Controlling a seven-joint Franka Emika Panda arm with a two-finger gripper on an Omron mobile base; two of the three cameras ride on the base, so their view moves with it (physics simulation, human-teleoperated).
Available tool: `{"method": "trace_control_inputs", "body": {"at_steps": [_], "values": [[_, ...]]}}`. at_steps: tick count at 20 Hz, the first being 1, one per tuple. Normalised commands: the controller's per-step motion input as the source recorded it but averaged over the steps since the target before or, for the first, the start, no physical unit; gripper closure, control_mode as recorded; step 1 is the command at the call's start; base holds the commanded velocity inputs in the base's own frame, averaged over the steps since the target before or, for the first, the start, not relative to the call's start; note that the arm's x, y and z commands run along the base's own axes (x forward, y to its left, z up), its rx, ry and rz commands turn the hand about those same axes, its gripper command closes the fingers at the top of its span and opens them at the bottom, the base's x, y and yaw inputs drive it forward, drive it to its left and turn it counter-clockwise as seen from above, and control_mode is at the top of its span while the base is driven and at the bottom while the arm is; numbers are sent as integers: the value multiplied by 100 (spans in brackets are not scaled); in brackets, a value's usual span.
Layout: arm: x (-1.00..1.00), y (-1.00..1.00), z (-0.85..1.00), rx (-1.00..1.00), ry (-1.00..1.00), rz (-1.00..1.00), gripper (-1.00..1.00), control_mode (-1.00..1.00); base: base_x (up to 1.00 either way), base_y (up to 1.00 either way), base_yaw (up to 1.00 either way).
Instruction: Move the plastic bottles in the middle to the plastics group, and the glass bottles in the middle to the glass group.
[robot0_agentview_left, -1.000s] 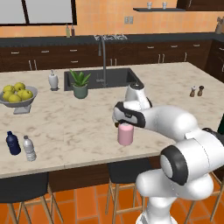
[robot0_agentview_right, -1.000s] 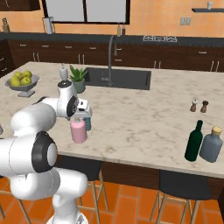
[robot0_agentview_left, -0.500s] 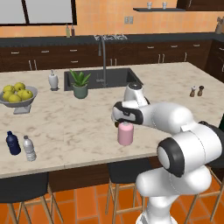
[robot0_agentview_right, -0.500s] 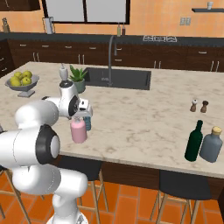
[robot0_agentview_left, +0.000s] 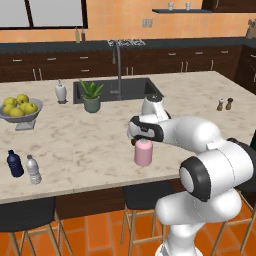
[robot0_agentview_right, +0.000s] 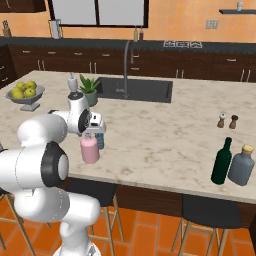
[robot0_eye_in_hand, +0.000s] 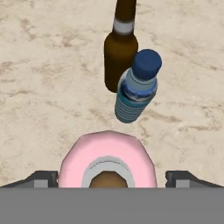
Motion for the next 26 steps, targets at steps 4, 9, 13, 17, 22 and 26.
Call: {"method": "trace_control_inputs", "body": {"at_steps": [4,9,13,17,22,26], "values": [[0,0,0,0,0,0,100,-100,0,0,0],[0,0,0,0,0,0,100,-100,0,0,0],[-1,-1,1,0,0,-2,100,-100,0,0,0],[-18,-39,32,0,0,-10,100,-100,0,0,0],[-3,-78,46,1,0,-12,100,-100,0,0,0],[0,-100,22,3,0,-10,100,-100,0,0,0]]}}
